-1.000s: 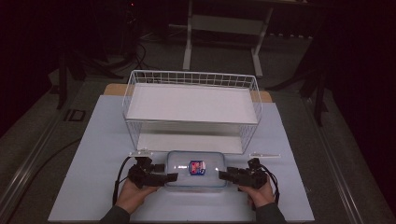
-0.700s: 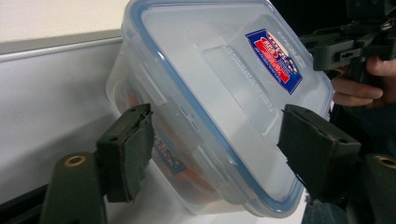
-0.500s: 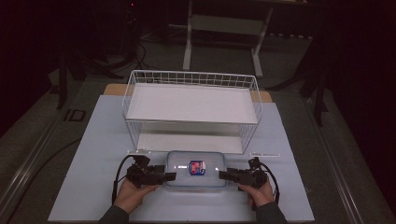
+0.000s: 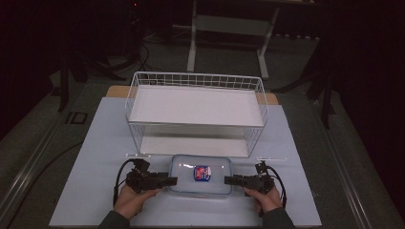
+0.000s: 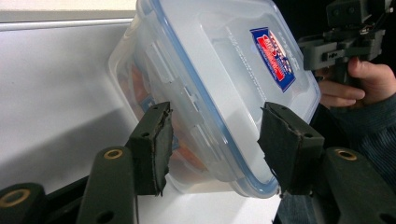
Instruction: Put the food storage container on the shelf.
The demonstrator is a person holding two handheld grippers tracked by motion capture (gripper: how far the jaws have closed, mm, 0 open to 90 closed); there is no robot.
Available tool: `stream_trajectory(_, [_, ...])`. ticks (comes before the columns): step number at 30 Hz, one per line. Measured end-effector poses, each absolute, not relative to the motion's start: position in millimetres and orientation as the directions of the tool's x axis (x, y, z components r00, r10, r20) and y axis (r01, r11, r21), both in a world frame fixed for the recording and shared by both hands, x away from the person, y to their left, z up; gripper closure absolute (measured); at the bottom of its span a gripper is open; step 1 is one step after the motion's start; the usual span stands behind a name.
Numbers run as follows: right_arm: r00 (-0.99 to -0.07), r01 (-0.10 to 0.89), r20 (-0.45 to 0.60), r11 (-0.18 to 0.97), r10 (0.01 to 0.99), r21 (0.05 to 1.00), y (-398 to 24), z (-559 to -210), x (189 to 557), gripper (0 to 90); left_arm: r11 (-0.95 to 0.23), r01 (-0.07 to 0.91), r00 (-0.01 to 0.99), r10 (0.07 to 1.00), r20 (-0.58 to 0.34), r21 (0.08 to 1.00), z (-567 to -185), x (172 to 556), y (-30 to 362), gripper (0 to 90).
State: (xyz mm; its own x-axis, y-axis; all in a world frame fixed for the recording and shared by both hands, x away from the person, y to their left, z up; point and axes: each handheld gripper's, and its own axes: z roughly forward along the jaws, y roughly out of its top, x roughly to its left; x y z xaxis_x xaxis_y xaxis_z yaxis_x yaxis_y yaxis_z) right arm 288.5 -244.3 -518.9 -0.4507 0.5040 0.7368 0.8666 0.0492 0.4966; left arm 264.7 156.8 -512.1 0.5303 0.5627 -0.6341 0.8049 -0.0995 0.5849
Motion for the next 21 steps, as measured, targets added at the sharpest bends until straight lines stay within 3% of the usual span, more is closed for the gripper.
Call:
stream_trajectory(9, [-0.474,0.852,0.732,0.048,0.490,0.521,-245.8,-516.5,284.7,43.9,-0.078,0.811,0.519,0.553,-0.652,0.580,-513.5,263.1,159.8,46.9])
stream_trajectory(13, [-0.492,0.840,0.726,0.042,0.480,0.542,-245.6,-516.2,284.1,45.0,-0.073,0.825,0.506,0.539,-0.673,0.561,-517.1,264.4,158.1,38.2])
stream_trajectory(21, [-0.504,0.835,0.716,0.058,0.484,0.548,-245.2,-515.9,283.2,46.2,-0.058,0.847,0.480,0.513,-0.711,0.529,-517.5,264.4,160.7,44.1])
